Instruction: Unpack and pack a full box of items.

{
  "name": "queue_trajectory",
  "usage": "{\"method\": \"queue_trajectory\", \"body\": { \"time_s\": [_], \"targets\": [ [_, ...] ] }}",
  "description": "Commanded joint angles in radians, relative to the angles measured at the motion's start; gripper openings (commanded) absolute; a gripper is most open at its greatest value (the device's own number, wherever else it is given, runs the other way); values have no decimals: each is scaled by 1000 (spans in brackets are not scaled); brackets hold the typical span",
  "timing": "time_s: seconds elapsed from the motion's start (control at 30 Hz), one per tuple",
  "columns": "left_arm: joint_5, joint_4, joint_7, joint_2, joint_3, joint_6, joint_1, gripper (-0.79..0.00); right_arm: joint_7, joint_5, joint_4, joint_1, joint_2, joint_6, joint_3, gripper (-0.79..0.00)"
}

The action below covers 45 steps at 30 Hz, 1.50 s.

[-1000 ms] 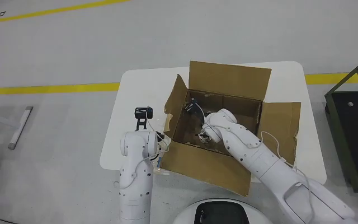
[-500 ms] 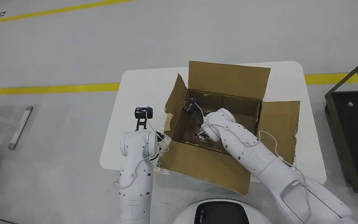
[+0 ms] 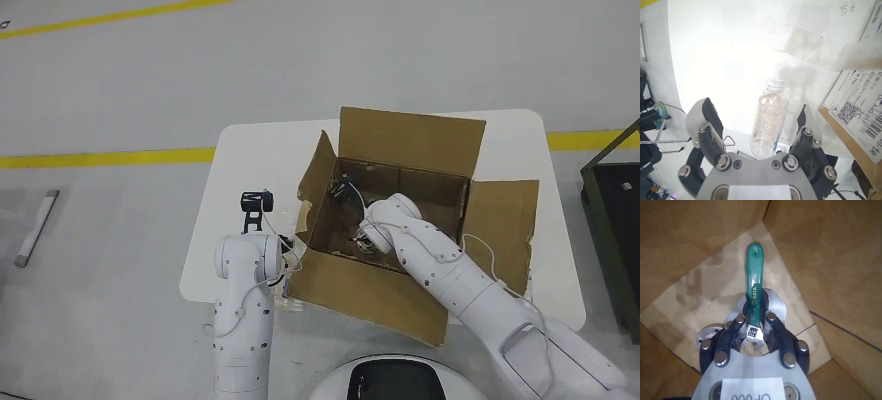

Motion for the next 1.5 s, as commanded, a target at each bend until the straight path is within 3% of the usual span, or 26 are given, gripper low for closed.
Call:
{"method": "queue_trajectory", "body": {
  "time_s": [0.0,0.33,0.67,0.83,0.97,1.2,1.47],
  "targets": [
    [0,0,0,0,0,0,0,0,-1,-3,-1,-2,0,1,4,-785],
    [0,0,0,0,0,0,0,0,11,-18,-114,-41,20,-13,72,-785],
    [0,0,0,0,0,0,0,0,65,3,-474,-214,83,-116,267,-785],
    [0,0,0,0,0,0,0,0,69,132,-698,-346,117,-210,439,-785],
    [0,0,0,0,0,0,0,0,33,337,-794,-423,136,-309,573,-785],
    [0,0,0,0,0,0,0,0,-32,631,-838,-514,161,-432,739,-785],
    [0,0,0,0,0,0,0,0,-77,736,-775,-507,176,-493,742,-785]
  ]
}}
